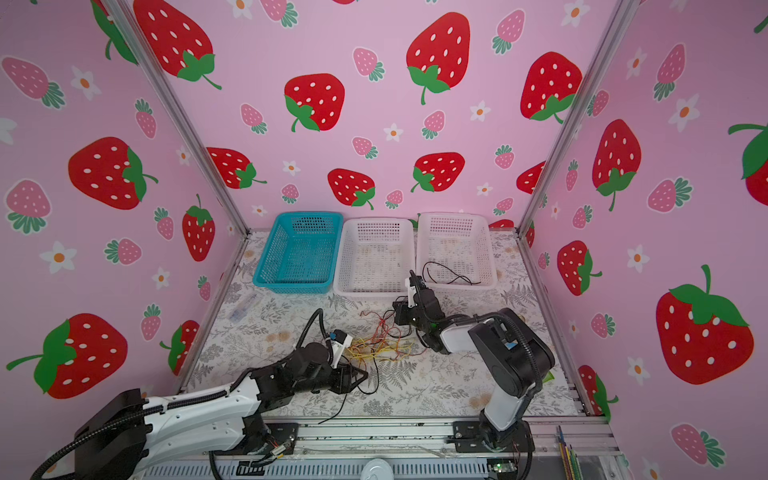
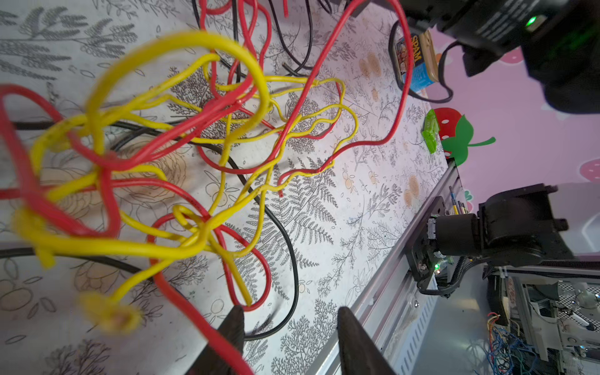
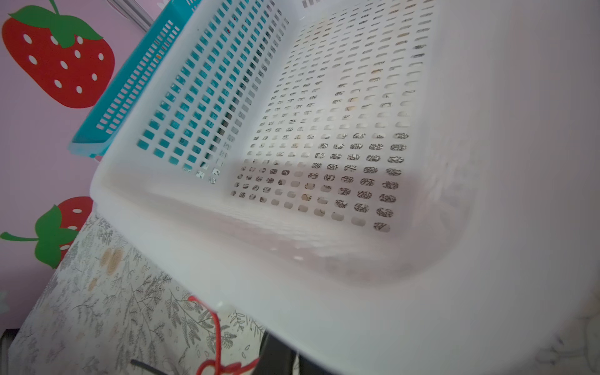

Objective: Untangle the cables
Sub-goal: 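Lift the black wire with the right gripper toward the farthest white basket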

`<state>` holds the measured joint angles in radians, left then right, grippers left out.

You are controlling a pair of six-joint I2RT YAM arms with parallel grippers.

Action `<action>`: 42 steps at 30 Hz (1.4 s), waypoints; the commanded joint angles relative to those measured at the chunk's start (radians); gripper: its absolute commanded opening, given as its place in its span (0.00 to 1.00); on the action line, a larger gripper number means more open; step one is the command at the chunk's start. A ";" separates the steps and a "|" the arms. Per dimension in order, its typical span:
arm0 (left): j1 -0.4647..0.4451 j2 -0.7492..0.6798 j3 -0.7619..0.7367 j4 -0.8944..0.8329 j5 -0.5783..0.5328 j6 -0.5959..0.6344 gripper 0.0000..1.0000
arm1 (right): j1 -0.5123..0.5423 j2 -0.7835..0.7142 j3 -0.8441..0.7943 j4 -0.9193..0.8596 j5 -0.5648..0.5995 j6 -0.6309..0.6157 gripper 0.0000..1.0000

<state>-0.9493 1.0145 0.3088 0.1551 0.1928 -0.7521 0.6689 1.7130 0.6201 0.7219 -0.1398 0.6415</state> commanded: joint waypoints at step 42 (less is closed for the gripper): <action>0.061 0.198 0.103 -0.126 -0.148 0.015 0.00 | -0.008 -0.639 0.951 -1.118 0.225 -0.349 0.00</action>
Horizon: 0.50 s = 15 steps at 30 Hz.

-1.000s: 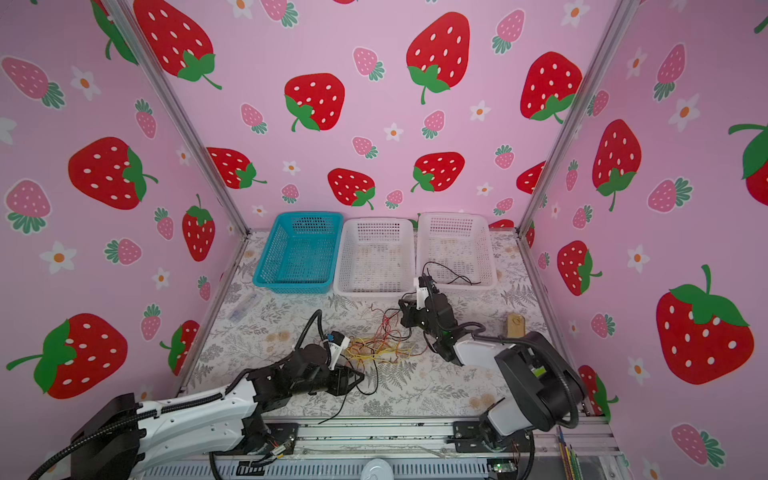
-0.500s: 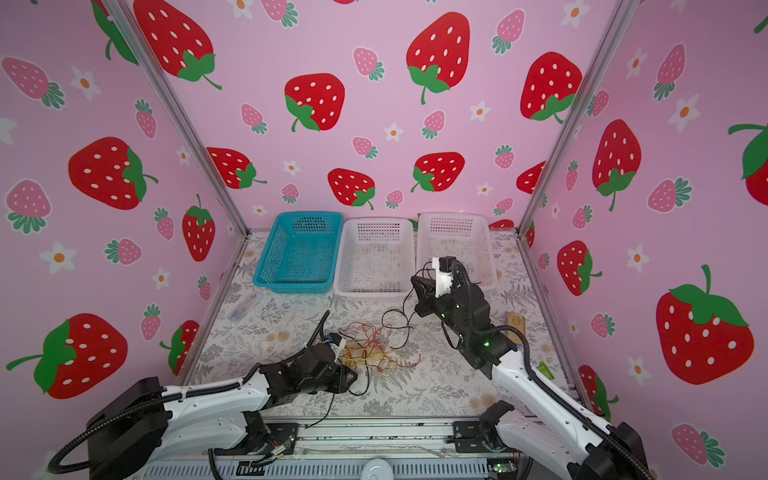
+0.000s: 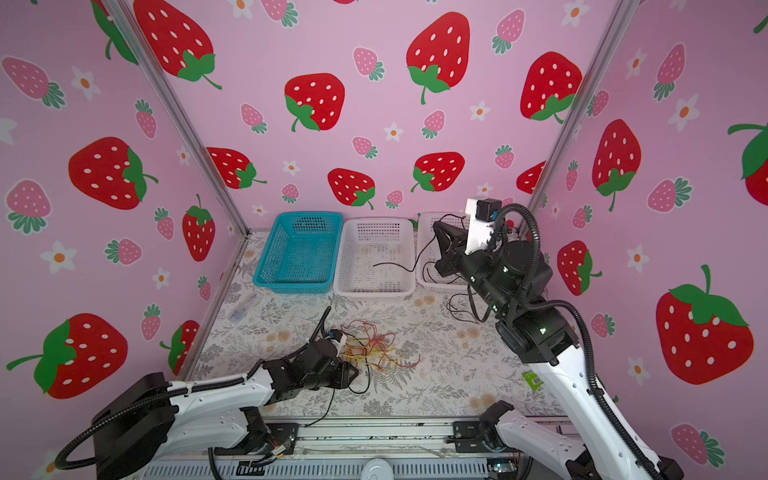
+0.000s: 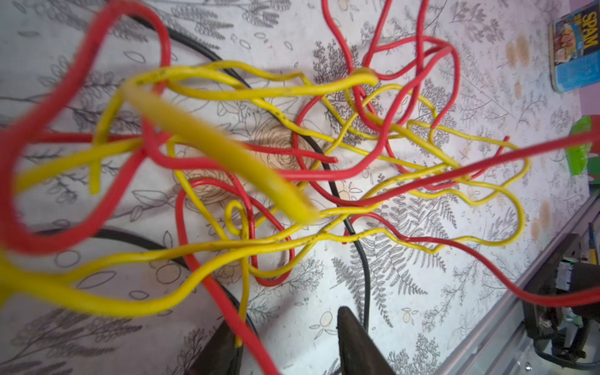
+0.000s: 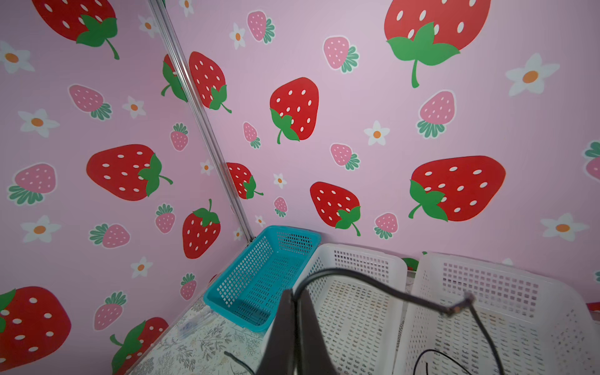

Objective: Untangle the cables
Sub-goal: 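Lift the black wire with the right gripper toward the farthest white basket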

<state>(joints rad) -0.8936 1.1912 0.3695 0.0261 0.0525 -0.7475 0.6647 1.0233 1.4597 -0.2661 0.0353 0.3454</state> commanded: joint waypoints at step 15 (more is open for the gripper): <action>0.005 0.052 0.072 0.035 0.036 0.011 0.00 | -0.095 0.450 0.689 -0.223 0.089 -0.150 0.00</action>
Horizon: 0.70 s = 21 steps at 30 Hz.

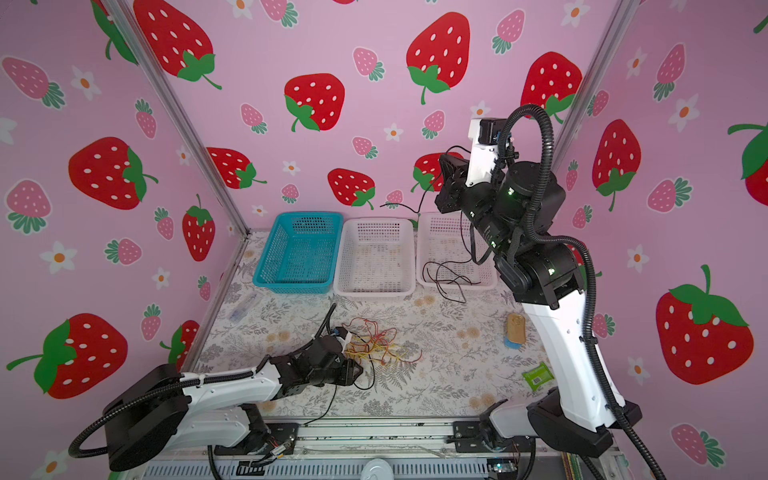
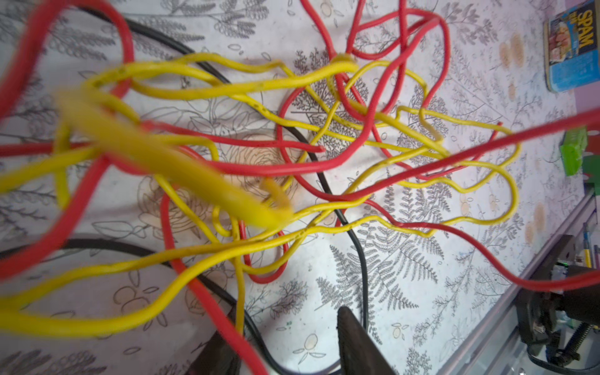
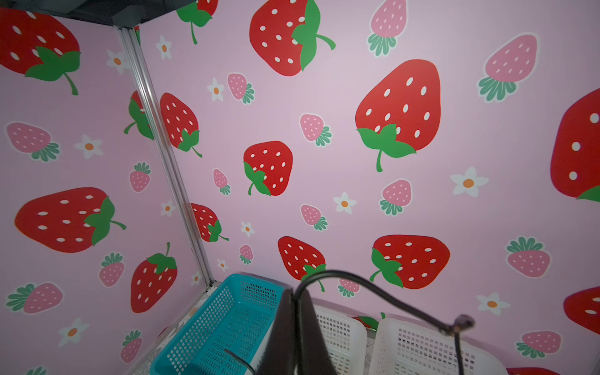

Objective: Untangle the cables
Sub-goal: 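Lift the black wire with the right gripper toward the farthest white basket, then lower the black wire into the farthest white basket with the right gripper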

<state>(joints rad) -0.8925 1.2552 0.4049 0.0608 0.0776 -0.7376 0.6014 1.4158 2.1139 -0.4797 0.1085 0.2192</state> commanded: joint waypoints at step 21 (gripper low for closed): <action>0.004 -0.057 0.041 0.000 0.006 0.028 0.00 | -0.301 0.334 0.032 0.193 -0.082 0.199 0.00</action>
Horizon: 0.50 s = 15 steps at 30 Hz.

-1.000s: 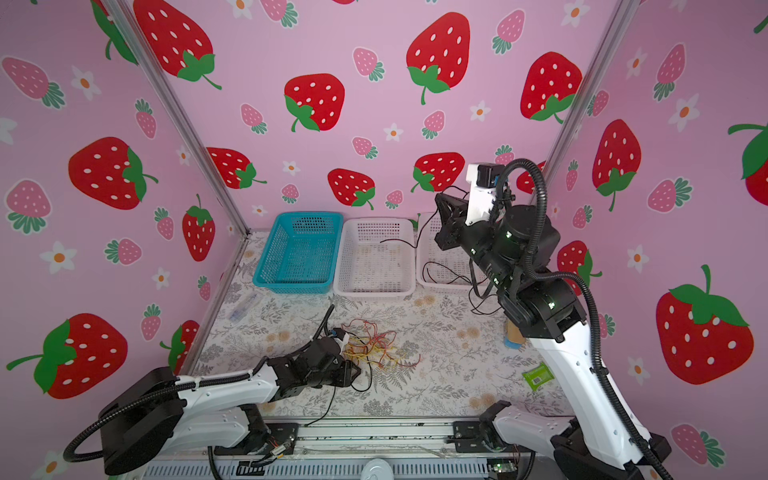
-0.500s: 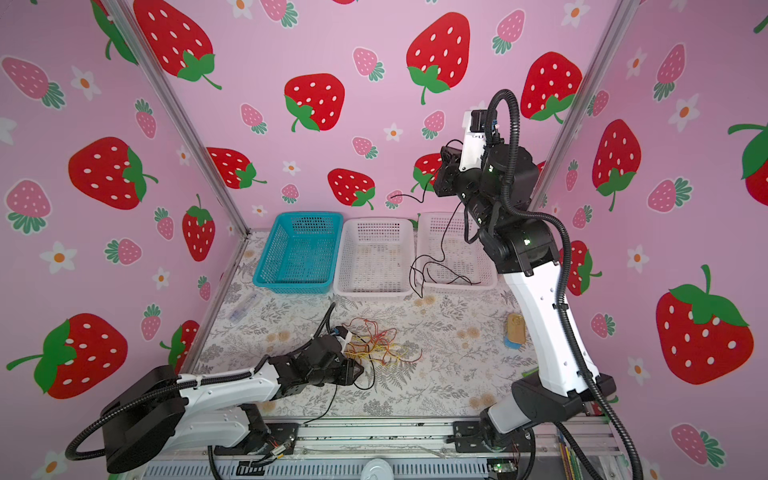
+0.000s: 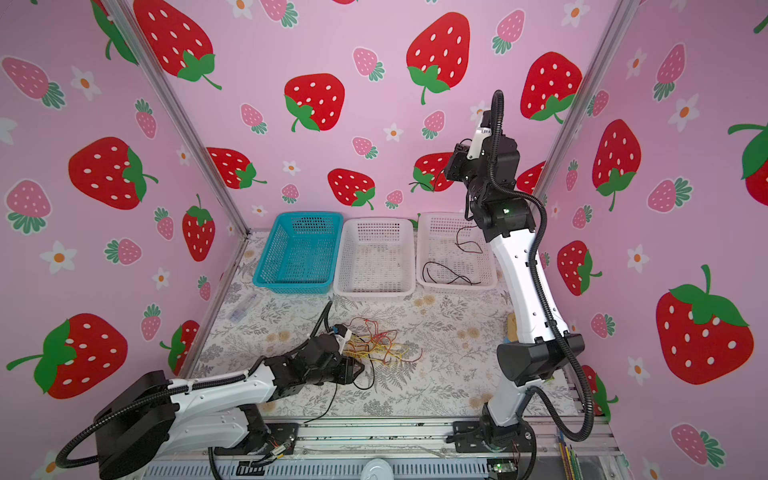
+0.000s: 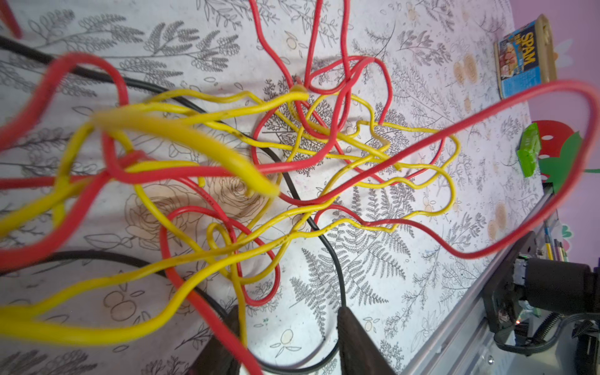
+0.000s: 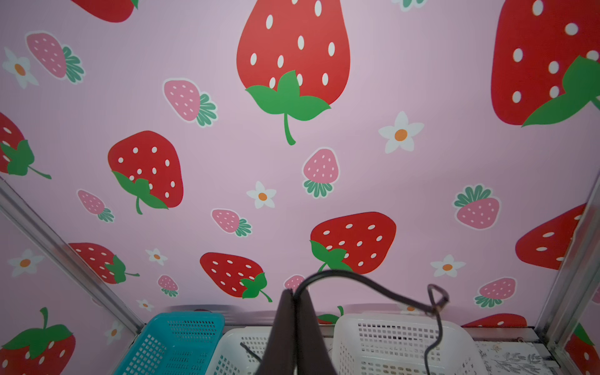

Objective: Untangle the cables
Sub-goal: 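Lower the black wire into the farthest white basket with the right gripper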

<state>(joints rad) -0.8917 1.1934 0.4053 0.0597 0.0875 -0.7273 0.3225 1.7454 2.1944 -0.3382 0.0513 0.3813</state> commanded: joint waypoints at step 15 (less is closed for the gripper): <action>0.002 0.009 0.058 0.000 0.004 0.014 0.00 | -0.062 -0.155 -0.717 0.331 -0.069 0.108 0.00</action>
<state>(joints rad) -0.8917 1.1988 0.4240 0.0547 0.0898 -0.7151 0.2634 1.6592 1.5238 -0.0948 -0.0124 0.4587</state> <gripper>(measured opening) 0.489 0.048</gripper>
